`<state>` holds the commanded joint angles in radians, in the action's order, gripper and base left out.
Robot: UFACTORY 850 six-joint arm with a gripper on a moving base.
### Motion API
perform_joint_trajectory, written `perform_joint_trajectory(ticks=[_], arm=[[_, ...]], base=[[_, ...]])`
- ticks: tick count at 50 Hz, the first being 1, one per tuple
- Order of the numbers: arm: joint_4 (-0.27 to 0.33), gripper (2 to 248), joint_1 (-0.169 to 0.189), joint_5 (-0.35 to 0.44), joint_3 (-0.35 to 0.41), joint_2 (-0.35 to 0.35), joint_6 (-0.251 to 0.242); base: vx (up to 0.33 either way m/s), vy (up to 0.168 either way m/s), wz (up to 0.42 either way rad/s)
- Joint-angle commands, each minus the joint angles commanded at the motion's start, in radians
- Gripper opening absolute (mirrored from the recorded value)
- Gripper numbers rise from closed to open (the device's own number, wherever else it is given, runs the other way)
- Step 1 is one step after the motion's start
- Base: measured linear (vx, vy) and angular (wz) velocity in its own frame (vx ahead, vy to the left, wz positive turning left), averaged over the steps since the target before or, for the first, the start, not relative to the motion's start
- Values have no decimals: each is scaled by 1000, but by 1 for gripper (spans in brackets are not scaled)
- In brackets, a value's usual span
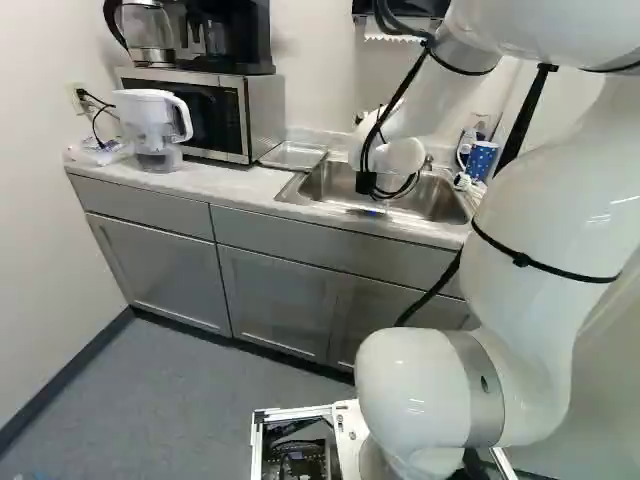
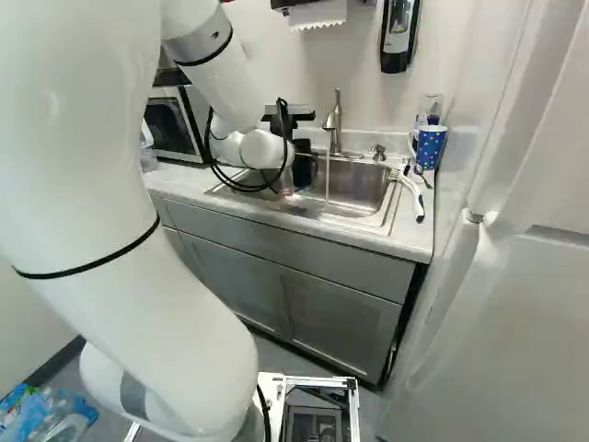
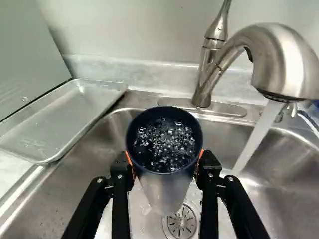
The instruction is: Rinse the cup and place it in the tray
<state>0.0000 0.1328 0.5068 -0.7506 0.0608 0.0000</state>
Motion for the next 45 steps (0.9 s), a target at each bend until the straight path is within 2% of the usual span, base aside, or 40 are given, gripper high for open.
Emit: perform_joint_trajectory(ticks=[12,45], arm=[[0,126,-29,0,-32,5,0],[0,126,-56,-29,-132,30,0]], base=[[0,0,0],[0,0,0]])
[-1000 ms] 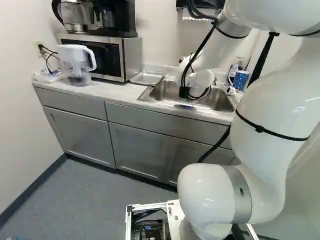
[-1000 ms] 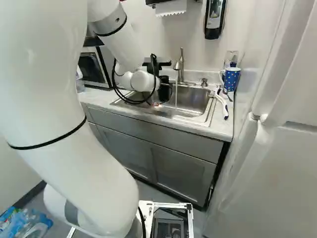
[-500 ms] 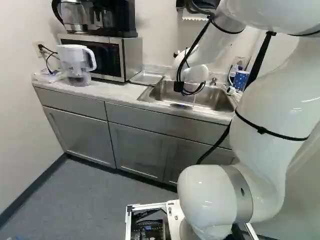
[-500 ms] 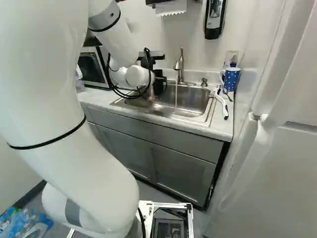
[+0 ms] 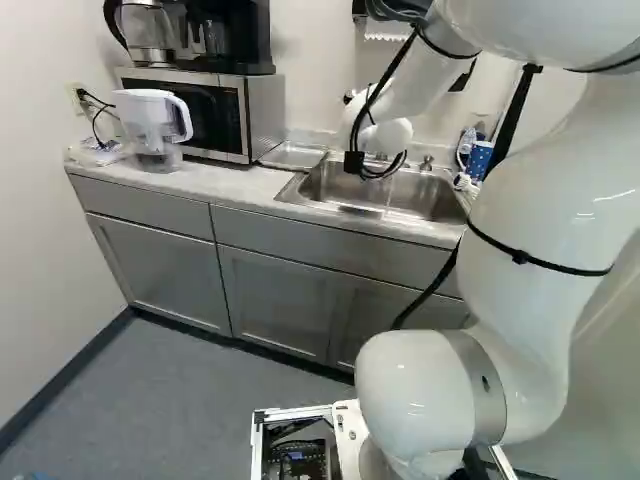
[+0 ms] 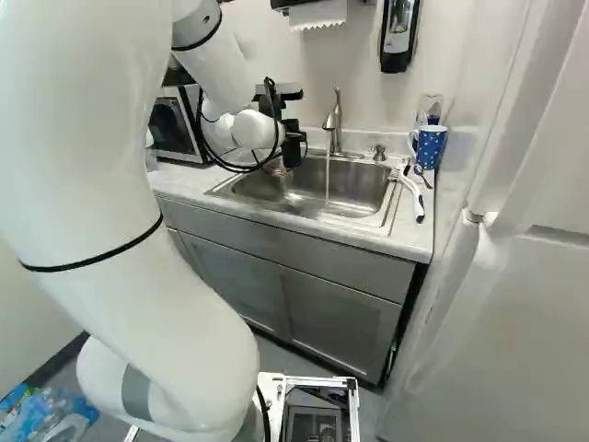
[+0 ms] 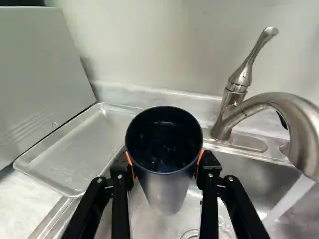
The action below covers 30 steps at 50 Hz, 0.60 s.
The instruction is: Rinse the cup and place it in the tray
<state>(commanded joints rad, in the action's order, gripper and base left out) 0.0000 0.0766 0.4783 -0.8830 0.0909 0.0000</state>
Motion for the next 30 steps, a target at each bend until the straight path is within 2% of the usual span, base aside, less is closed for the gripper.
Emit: perform_joint_trajectory(ticks=[30], arm=[[0,126,-2,-50,-25,-39,0]], base=[[0,0,0]])
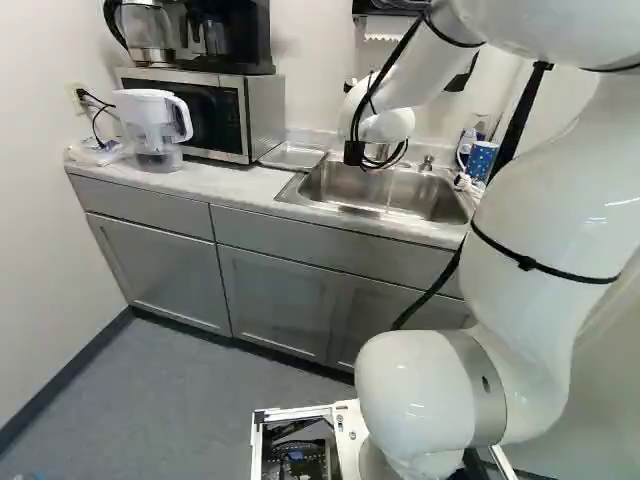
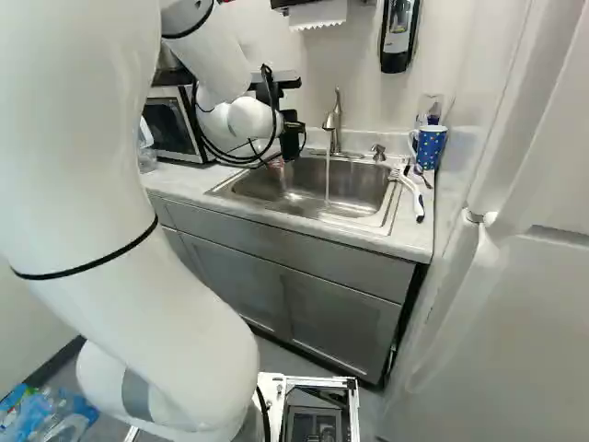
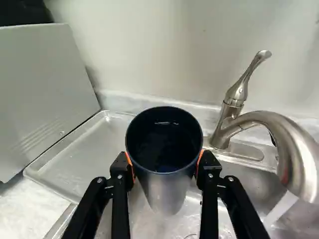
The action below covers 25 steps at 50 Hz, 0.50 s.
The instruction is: Rinse the cup and place it in the tray
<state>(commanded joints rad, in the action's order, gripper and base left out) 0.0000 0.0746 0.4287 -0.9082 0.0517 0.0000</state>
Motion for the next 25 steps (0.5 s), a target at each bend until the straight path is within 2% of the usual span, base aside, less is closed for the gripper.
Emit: perform_joint_trajectory(ticks=[25], arm=[[0,126,0,-28,-20,-33,0]], base=[[0,0,0]])
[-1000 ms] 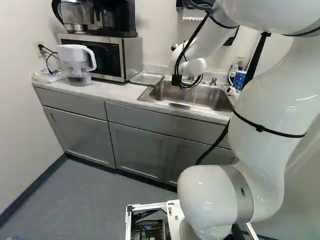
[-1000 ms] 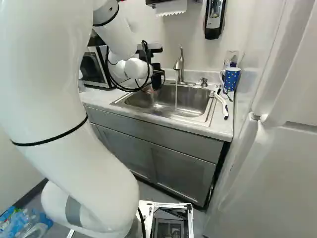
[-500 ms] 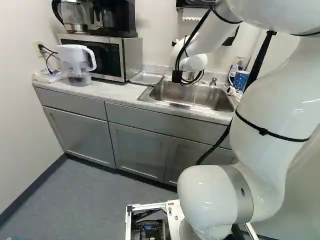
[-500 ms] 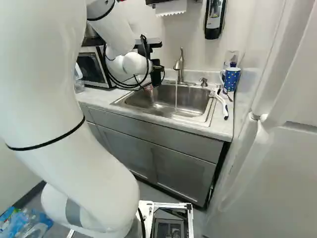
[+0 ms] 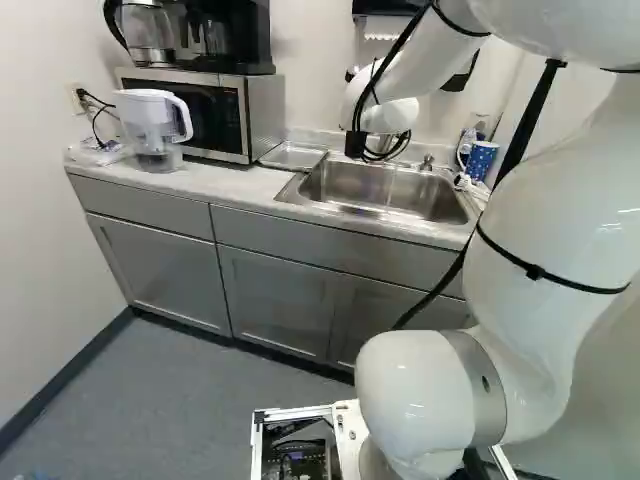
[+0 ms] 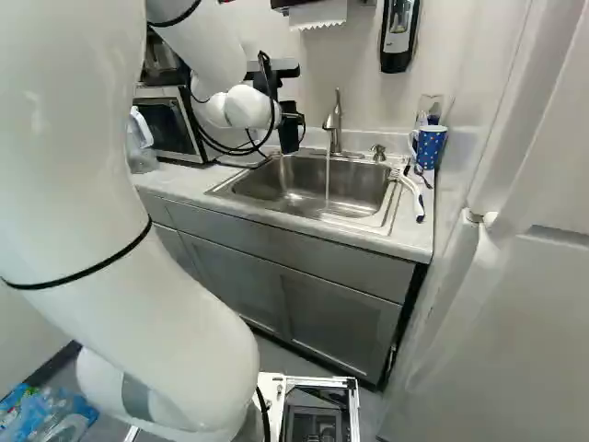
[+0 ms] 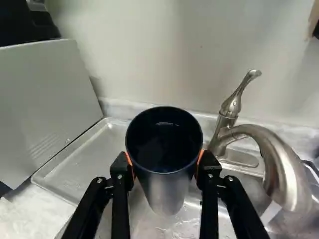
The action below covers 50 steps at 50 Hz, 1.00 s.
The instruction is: Rinse the cup and place it in the tray
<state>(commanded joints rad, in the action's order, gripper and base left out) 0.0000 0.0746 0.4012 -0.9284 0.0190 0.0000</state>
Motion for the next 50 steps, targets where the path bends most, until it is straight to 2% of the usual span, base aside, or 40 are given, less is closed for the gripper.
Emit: perform_joint_trajectory(ticks=[35,41,50], arm=[[0,126,0,-20,-23,-28,2],[0,126,0,-20,-23,-28,41],[0,126,0,-20,-23,-28,128]], base=[[0,0,0],[0,0,0],[0,0,0]])
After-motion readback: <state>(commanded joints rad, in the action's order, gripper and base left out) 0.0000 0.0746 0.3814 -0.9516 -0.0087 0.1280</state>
